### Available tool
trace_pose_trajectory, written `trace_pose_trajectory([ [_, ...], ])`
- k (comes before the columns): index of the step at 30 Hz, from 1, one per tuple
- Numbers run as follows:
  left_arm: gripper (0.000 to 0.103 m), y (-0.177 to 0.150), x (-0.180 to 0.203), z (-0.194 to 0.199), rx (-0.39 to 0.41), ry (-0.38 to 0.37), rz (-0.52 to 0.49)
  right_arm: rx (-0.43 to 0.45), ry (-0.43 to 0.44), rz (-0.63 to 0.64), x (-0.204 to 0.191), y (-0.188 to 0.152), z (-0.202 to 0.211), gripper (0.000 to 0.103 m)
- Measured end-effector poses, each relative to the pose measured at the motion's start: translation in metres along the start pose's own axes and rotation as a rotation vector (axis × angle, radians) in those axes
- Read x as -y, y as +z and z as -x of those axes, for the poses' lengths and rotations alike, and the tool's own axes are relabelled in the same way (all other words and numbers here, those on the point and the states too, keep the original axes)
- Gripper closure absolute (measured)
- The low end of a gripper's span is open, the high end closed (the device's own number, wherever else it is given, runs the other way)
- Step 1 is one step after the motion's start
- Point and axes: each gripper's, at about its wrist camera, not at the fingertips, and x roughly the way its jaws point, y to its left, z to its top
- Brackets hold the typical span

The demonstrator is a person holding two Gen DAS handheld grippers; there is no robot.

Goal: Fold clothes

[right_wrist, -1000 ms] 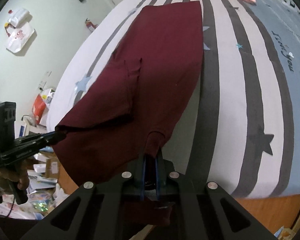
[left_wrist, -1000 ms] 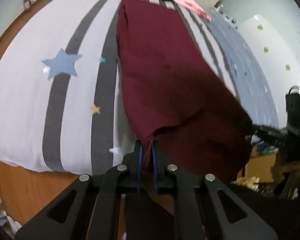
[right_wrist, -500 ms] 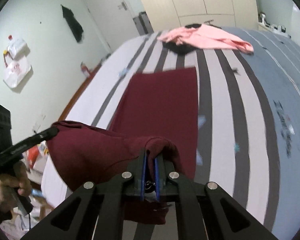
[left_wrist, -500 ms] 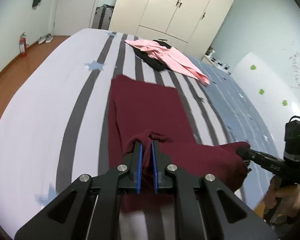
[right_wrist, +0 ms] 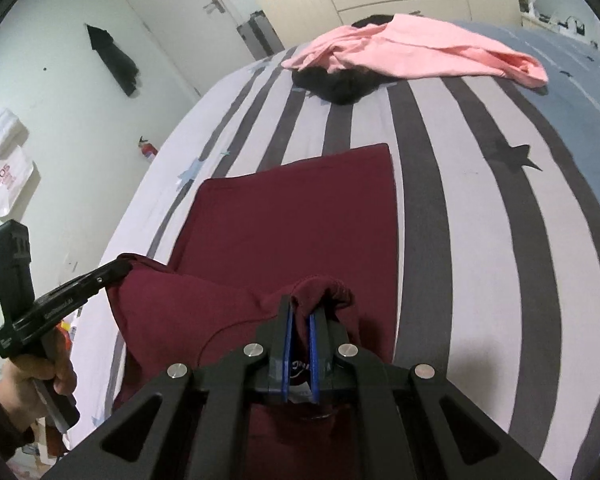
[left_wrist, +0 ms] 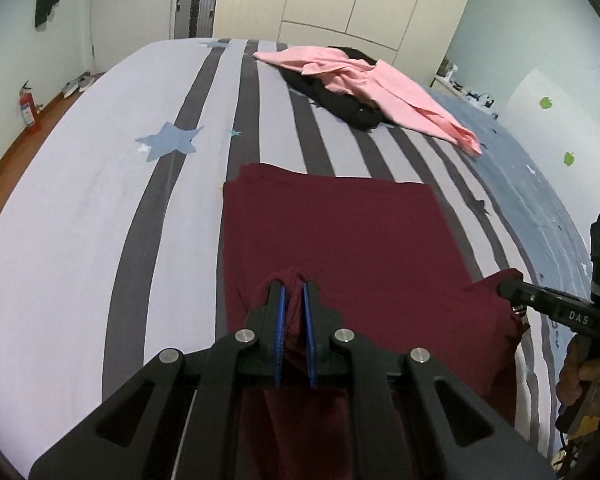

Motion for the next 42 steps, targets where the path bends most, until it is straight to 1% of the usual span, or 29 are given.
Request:
trace_pose_trajectory([
  [7, 0.096, 0.012, 0.000, -0.028, -0.020, 0.031, -0.018, 0.005, 0.031, -0.038, 0.019, 0.020, -0.027, 0.097],
  [10, 0.096, 0.011, -0.003, -0.037, -0.020, 0.023, 0.003, 0.001, 0.025, -0.028, 0.022, 0.019, -0.035, 0.097],
  [13, 0.096, 0.015, -0.005, -0.040, -0.011, 0.011, 0.006, -0.005, 0.021, -0.048, 0.028, 0.019, -0.042, 0.097],
  [16, 0.096, 0.019, -0.008, -0.043, -0.008, 0.001, 0.009, 0.017, 0.008, -0.049, 0.026, 0.024, -0.041, 0.097],
  [20, 0.095, 0.016, -0.014, -0.065, -0.048, 0.025, -0.008, 0.025, -0.012, -0.064, 0.025, 0.030, -0.052, 0.097],
  [21, 0.095, 0.013, -0.014, -0.073, -0.071, 0.038, -0.017, 0.001, -0.028, -0.055, 0.024, 0.031, -0.061, 0.097],
  [22, 0.094, 0.012, -0.014, -0.074, -0.073, 0.040, -0.022, -0.021, -0.046, -0.049, 0.025, 0.031, -0.070, 0.095],
  [23, 0.092, 0.013, -0.014, -0.072, -0.066, 0.035, -0.020, -0.036, -0.048, -0.060, 0.027, 0.031, -0.075, 0.092],
  [24, 0.090, 0.016, -0.015, -0.069, -0.057, 0.031, -0.010, -0.050, -0.049, -0.071, 0.030, 0.031, -0.079, 0.091],
  [25, 0.083, 0.020, -0.018, -0.063, -0.042, 0.033, 0.008, -0.059, -0.040, -0.084, 0.032, 0.033, -0.078, 0.091],
  [26, 0.080, 0.023, -0.020, -0.056, -0.022, 0.042, 0.019, -0.067, -0.030, -0.096, 0.034, 0.035, -0.077, 0.090],
  [28, 0.080, 0.030, -0.024, -0.032, 0.055, 0.068, 0.022, -0.051, 0.002, -0.098, 0.036, 0.039, -0.066, 0.090],
  [29, 0.080, 0.032, -0.026, -0.024, 0.078, 0.078, 0.024, -0.043, 0.007, -0.090, 0.035, 0.040, -0.059, 0.089],
  [30, 0.080, 0.032, -0.027, -0.017, 0.091, 0.078, 0.024, -0.035, 0.013, -0.083, 0.035, 0.040, -0.052, 0.087],
  [31, 0.080, 0.031, -0.026, -0.010, 0.090, 0.064, 0.020, -0.026, 0.015, -0.091, 0.036, 0.038, -0.046, 0.077],
  [32, 0.080, 0.030, -0.026, -0.004, 0.088, 0.049, 0.016, -0.017, 0.017, -0.099, 0.036, 0.036, -0.040, 0.053],
  [33, 0.080, 0.028, -0.024, 0.001, 0.080, 0.030, 0.010, -0.007, 0.019, -0.106, 0.037, 0.034, -0.033, 0.043],
  [34, 0.080, 0.023, -0.021, 0.003, 0.063, 0.005, 0.001, 0.005, 0.020, -0.118, 0.040, 0.033, -0.029, 0.037],
  [36, 0.080, 0.011, -0.010, 0.006, 0.023, -0.036, -0.029, 0.012, 0.016, -0.127, 0.044, 0.031, -0.021, 0.037],
  [39, 0.080, -0.013, 0.010, -0.002, -0.055, -0.090, -0.072, 0.016, 0.000, -0.087, 0.039, 0.022, -0.010, 0.038],
  [41, 0.080, -0.027, 0.020, -0.016, -0.117, -0.102, -0.077, -0.011, -0.002, -0.062, 0.030, 0.009, -0.015, 0.043],
  [42, 0.080, -0.031, 0.023, -0.023, -0.143, -0.107, -0.071, -0.024, -0.003, -0.049, 0.026, 0.003, -0.017, 0.044],
])
